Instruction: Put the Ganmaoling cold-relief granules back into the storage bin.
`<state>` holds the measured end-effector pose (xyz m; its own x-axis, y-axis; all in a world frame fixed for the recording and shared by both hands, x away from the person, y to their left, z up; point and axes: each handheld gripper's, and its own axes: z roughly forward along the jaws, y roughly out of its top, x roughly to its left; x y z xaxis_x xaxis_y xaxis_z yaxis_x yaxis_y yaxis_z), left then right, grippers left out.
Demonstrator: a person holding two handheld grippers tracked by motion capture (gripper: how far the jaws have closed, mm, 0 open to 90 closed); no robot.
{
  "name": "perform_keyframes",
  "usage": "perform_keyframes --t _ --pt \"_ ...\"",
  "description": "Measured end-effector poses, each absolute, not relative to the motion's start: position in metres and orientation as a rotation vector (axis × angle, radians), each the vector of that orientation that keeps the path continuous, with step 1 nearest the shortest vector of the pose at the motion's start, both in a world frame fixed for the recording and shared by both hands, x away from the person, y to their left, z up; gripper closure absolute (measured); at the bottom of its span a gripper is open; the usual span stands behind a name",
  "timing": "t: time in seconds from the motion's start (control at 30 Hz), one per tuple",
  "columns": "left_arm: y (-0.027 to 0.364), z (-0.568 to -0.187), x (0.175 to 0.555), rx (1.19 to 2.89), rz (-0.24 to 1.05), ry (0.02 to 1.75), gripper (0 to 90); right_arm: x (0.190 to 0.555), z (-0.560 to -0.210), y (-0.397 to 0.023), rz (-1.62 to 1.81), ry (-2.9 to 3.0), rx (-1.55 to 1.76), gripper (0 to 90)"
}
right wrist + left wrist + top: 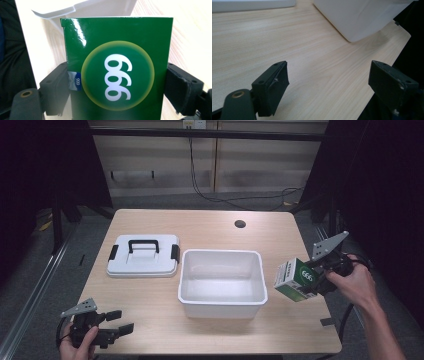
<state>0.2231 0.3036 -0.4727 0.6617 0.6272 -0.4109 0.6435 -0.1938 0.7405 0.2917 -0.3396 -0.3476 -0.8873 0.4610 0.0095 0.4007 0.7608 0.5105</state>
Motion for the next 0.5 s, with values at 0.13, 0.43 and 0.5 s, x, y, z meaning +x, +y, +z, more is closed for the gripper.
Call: perform_keyframes --t 0.13,0.43,0.5 --pt "0.303 -0.473 0.223 1.882 -0.021 1.0 16.3 0.29 -0.343 -0.338 0.8 2.828 0.677 16.0" --pt "0.303 -0.473 0.223 1.886 -0.031 0.997 16.3 0.292 -0.319 -0.332 0.82 2.776 0.67 15.9" --pt "0.303 -0.473 0.223 1.887 -0.029 0.999 16.3 0.293 -0.316 -0.33 0.812 2.781 0.667 15.9"
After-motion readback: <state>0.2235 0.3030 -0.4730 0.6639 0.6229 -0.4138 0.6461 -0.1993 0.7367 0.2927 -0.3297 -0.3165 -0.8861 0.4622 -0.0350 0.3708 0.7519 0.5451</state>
